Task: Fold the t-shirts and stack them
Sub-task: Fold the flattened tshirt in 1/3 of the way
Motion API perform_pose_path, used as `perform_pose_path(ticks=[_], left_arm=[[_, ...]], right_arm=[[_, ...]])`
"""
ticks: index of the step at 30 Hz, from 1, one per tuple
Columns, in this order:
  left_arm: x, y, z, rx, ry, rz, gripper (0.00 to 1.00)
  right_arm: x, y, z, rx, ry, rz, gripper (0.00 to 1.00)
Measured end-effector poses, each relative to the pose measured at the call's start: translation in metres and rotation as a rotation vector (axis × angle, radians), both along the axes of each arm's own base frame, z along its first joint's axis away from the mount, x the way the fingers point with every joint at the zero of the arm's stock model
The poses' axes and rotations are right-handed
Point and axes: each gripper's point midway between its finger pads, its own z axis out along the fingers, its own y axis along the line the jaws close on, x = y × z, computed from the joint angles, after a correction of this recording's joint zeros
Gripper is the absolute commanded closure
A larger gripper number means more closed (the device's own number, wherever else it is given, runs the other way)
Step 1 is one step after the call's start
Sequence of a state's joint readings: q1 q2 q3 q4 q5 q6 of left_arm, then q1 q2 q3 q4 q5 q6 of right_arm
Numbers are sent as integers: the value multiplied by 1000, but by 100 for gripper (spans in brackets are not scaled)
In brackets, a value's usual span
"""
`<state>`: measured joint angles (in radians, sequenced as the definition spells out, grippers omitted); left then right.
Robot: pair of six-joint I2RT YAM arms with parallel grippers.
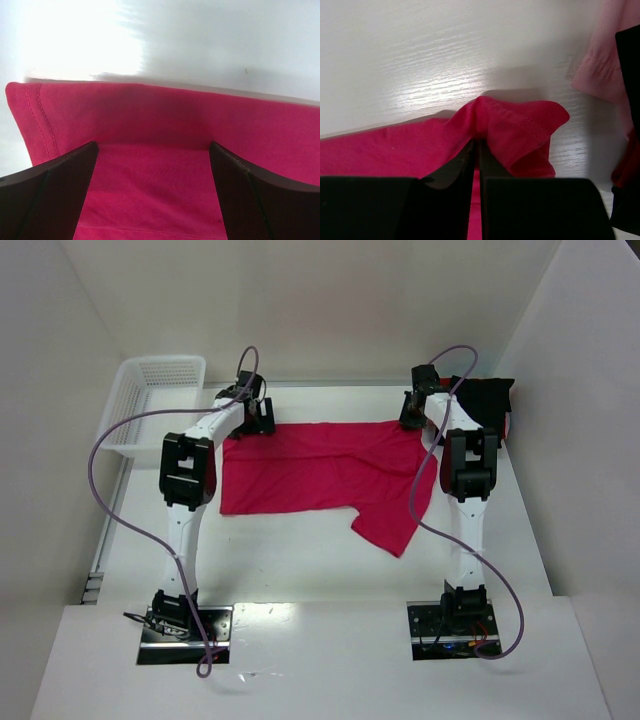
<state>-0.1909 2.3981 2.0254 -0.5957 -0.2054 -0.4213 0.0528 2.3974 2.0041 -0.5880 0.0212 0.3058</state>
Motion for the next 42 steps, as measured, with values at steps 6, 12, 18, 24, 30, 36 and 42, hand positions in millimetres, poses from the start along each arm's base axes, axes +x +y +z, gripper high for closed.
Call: perform_pose_path(ticks=[6, 12, 18, 24, 30, 36, 42], left_arm=[[16, 3, 1, -2, -11, 7, 0], [38, 6, 3, -3, -32, 14, 0], [54, 7, 4, 6, -48, 2, 0], [54, 8, 5, 8, -40, 1, 0], [43, 6, 19, 14, -23, -30, 0], [15, -28, 98, -49, -109, -155, 0], [-48, -134, 196, -369, -281, -502, 0]], right_arm=[[0, 1, 0, 2, 1, 2, 89], [1, 1, 2, 6, -2, 4, 89], [14, 3, 23, 12, -51, 4, 89], [28, 5, 44, 22, -111, 5, 80], [18, 12, 48, 56, -104, 43, 55], [-26, 22, 93, 95, -141, 115, 34], [-66, 32, 157, 136, -280, 196, 45]])
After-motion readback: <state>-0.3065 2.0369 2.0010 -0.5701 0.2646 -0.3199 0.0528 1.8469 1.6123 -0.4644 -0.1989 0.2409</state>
